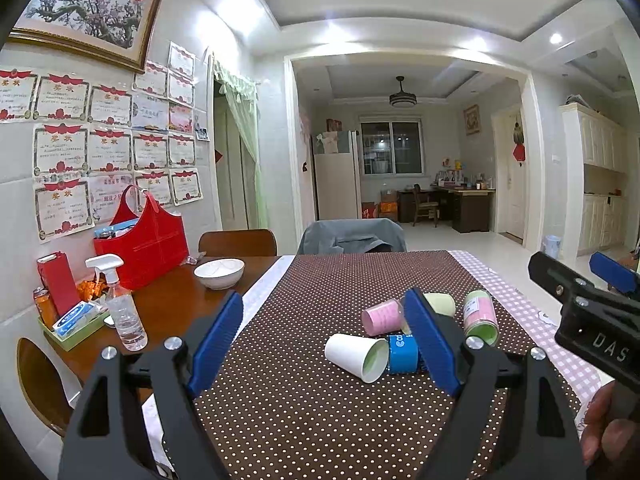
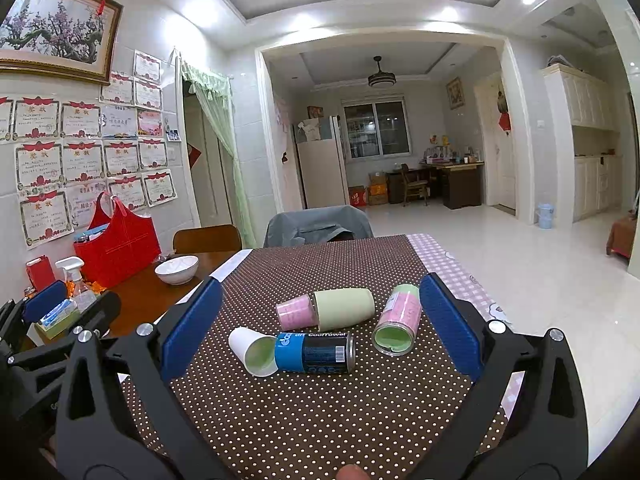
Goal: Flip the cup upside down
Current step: 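Reach the left tool to the clear pink-green jar and grasp it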
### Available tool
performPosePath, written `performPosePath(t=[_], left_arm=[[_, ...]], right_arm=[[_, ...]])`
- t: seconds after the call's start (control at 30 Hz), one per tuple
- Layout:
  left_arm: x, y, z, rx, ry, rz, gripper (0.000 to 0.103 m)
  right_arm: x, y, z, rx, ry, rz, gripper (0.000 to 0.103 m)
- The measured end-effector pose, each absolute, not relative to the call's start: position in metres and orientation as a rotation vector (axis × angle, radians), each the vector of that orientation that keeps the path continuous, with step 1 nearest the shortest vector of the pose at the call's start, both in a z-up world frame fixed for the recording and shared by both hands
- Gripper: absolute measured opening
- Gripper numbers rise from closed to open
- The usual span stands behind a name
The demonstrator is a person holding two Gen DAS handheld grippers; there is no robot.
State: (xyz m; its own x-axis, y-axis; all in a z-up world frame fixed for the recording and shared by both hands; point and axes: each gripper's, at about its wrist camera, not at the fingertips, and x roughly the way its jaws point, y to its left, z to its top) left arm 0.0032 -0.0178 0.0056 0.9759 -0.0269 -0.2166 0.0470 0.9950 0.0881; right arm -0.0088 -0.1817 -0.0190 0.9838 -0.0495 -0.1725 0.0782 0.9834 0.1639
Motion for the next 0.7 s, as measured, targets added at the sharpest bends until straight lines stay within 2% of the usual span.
performPosePath(t=[0.3,0.7], left_arm=[[0.030,-0.042,0.000,0.139,0.264,-0.066,0.081],[0.100,-0.116,-0.016,0.226,0.412,-0.221,0.081]], right_arm=[[0.017,-0.213,-0.034,0.210,0.240,-0.086,0.097],[0.062,-0.295,-0.066,0.271,0.384,-0.205,0.097]])
